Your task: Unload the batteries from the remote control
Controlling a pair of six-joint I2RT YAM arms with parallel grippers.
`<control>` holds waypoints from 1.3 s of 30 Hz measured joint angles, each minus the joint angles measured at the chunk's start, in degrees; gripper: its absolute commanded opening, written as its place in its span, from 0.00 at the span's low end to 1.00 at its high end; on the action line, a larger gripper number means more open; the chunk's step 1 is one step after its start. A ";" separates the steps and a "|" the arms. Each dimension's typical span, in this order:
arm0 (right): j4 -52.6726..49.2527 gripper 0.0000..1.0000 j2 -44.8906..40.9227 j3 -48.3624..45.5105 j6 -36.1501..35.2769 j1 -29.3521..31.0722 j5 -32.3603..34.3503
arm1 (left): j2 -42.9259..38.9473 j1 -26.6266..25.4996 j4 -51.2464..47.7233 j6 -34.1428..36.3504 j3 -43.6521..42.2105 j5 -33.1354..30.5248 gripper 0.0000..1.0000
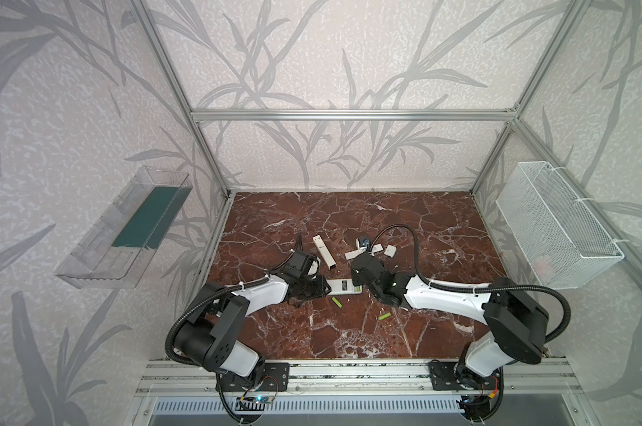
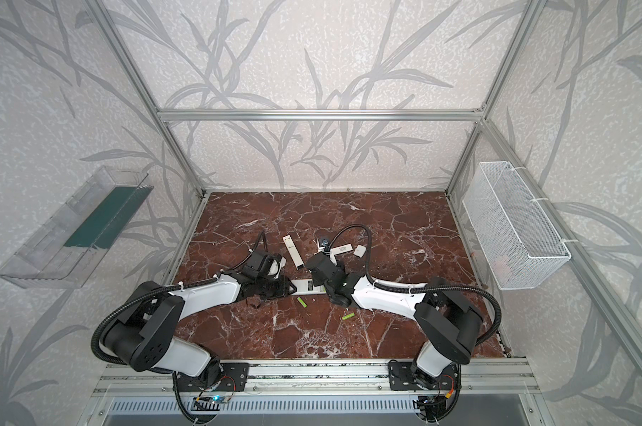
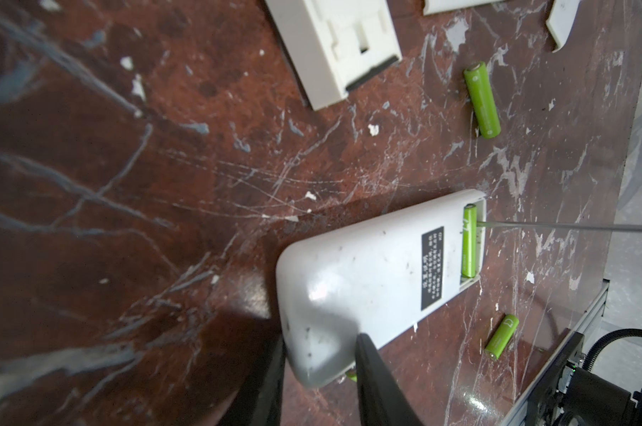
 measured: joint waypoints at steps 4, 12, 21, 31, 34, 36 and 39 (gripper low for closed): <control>2.95 0.00 -1.57 -3.08 5.81 -3.30 -3.43 | 0.00 0.04 0.94 -0.22 -0.39 0.15 0.34; 4.66 0.00 -3.30 -5.51 10.29 -4.44 -5.22 | -0.07 0.11 1.95 -1.09 -0.90 0.17 0.34; 8.04 0.00 -4.26 -8.76 16.02 -7.43 -8.50 | -0.09 0.11 2.21 -1.29 -1.03 0.20 0.34; 7.98 0.00 -5.14 -8.76 16.50 -7.48 -9.55 | -0.22 0.11 3.21 -1.51 -1.57 0.17 0.34; 8.02 0.00 -5.20 -8.76 16.83 -7.72 -10.45 | -0.22 0.11 3.26 -1.51 -1.60 0.17 0.34; 8.00 0.00 -5.20 -8.76 16.98 -7.87 -11.08 | -0.22 0.11 3.26 -1.51 -1.60 0.17 0.34; 8.15 0.00 -5.22 -8.76 17.66 -7.87 -12.11 | -0.20 0.11 3.37 -1.51 -1.60 0.17 0.34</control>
